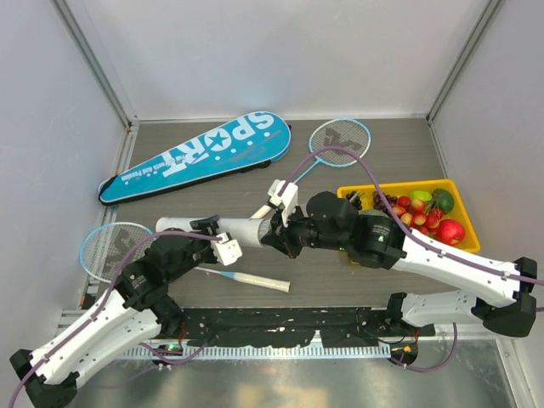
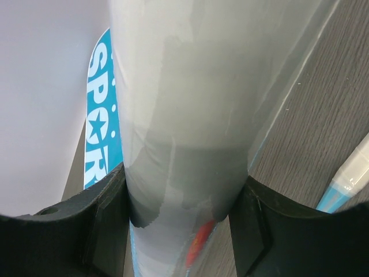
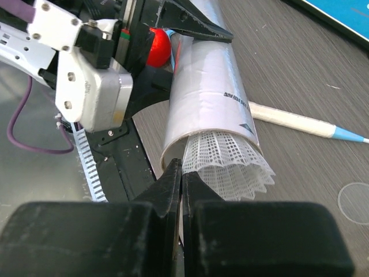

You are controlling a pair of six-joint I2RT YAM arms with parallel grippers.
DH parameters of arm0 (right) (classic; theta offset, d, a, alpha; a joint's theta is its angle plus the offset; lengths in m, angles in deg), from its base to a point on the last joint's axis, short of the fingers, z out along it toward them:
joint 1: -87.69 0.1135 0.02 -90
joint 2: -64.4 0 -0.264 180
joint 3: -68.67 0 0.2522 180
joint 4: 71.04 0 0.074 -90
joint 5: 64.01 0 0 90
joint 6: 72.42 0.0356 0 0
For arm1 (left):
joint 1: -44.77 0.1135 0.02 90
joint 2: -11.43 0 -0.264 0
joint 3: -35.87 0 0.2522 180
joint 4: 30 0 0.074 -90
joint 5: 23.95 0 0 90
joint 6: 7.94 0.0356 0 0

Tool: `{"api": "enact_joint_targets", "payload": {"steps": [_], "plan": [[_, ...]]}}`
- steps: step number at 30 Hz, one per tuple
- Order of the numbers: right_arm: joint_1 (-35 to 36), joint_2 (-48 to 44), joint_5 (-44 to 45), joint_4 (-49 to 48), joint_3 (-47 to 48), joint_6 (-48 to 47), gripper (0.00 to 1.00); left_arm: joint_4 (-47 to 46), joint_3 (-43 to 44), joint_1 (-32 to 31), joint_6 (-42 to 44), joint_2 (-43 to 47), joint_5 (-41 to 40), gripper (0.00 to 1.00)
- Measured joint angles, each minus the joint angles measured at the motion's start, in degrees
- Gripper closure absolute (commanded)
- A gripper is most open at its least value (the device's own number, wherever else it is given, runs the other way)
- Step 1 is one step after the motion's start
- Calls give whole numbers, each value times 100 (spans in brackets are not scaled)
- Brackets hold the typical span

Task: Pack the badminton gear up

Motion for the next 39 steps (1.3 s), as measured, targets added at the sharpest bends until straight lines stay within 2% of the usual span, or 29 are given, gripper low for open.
{"api": "enact_joint_targets", "payload": {"steps": [21,22,25,26,28,34,39], "plan": [[149,656,39,-216,162,-13,94,-81,-127,-15,50,234,125,100],[149,660,39,-219,162,-11,93,-81,-129,-15,52,238,125,100],[153,660,52,-238,162,7,75,-87,-131,-15,57,245,127,100],[153,660,79,-245,162,28,64,-94,-131,-15,57,245,127,100],[151,649,146,-251,162,63,55,-109,-136,-15,68,251,138,100],[142,262,271,-223,131,262,41,-199,-146,-15,72,282,144,100],[153,-387,195,-282,44,520,38,-299,-149,-28,81,284,190,100]]}}
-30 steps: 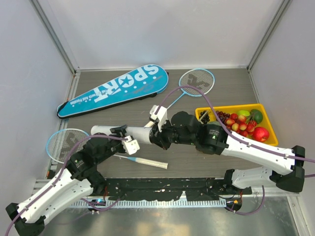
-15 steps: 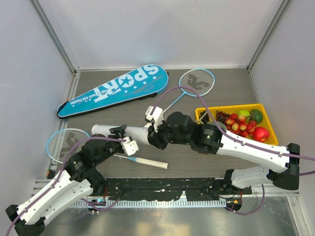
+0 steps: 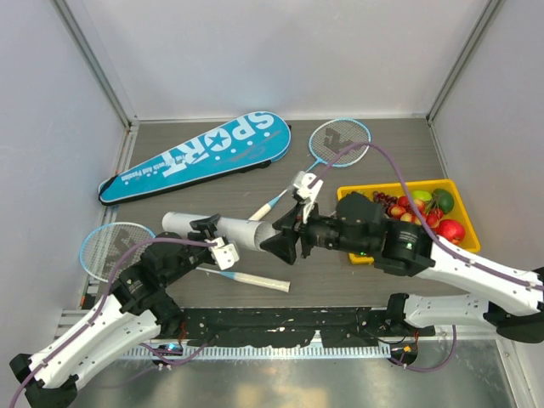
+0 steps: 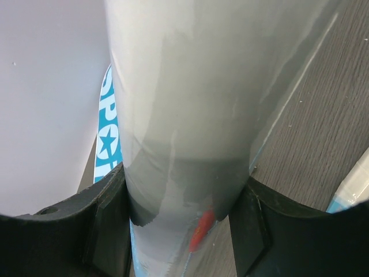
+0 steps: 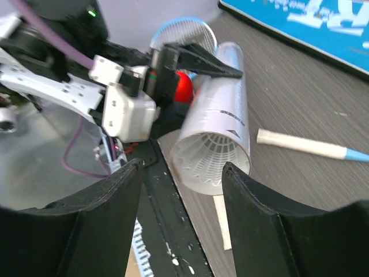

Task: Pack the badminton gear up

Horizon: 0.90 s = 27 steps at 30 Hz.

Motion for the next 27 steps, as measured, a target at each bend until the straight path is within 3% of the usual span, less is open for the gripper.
{"api": "enact_joint_targets", "payload": {"steps": [8,17,27], "plan": [[33,-756,549,-278,-144,219,32,2,-7,0,-13,-2,-2,100],[33,-166,1255,-404,-382,131,32,-2,-9,0,-118,68,7,100],[33,588,1438,-645,-389,44,54,-39,-26,0,-140,181,87,100]]}}
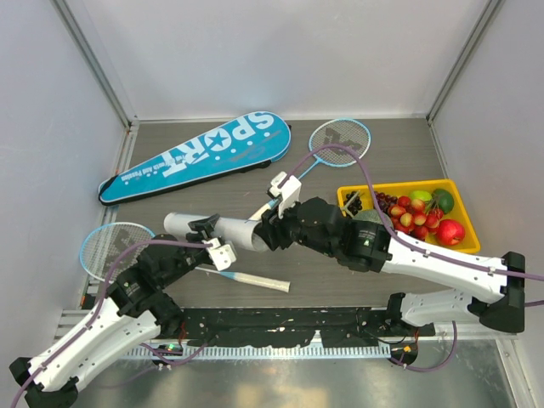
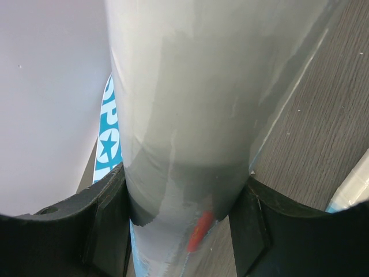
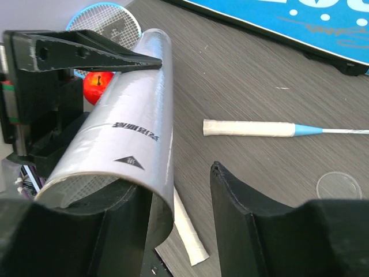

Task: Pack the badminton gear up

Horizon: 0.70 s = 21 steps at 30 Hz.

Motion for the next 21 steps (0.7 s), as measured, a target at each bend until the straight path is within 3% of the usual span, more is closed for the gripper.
{"api": "enact_joint_targets", "payload": {"steps": [2,4,8,14,21], "plan": [[0,105,48,-2,0,-20,54,0,-7,0,0,20,0,100],[0,129,76,-11,-4,-22,41,2,-13,0,0,24,-4,100],[0,72,186,-20,-9,-39,32,0,-15,0,2,0,-15,100],[0,-468,323,63,-11,-85,30,2,-17,-2,13,-52,-52,100],[-256,-1204,638,96,-11,-374,34,2,-17,-2,26,-61,-195,100]]}}
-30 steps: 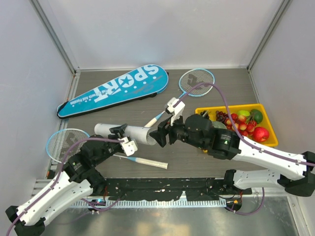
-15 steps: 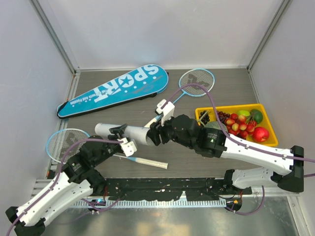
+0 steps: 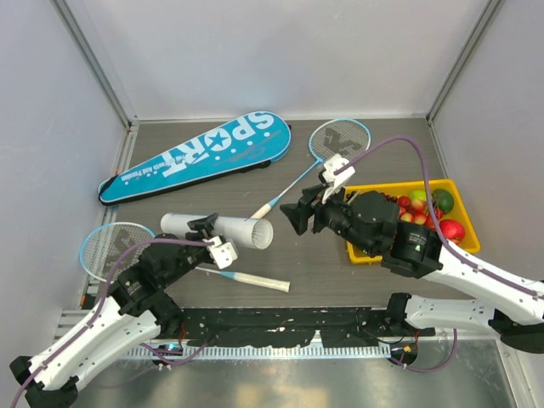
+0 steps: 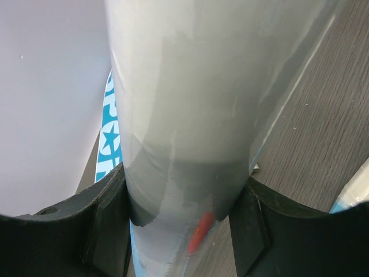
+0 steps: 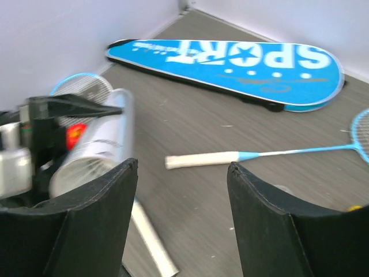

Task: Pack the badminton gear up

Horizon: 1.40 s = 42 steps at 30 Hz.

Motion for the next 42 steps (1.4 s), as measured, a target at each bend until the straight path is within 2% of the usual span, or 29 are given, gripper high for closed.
{"api": "enact_joint_targets", "payload": {"steps": [5,9,14,29,42], "plan": [[-833,229,-190,94,-68,-37,41,-2,-17,0,0,98,-35,100],[-1410,772,-398,131,-260,-9,49,-66,-94,0,2,308,-59,100],[-1784,1606,-588,129,-472,24,59,-203,-205,0,7,544,-68,100],[-2516,4094,-1019,13,-350,-52,66,-328,-243,0,4,599,-59,100],[-2695,4708,-1349,-144,-197,-184,70,-341,-245,0,4,597,-59,100]]}}
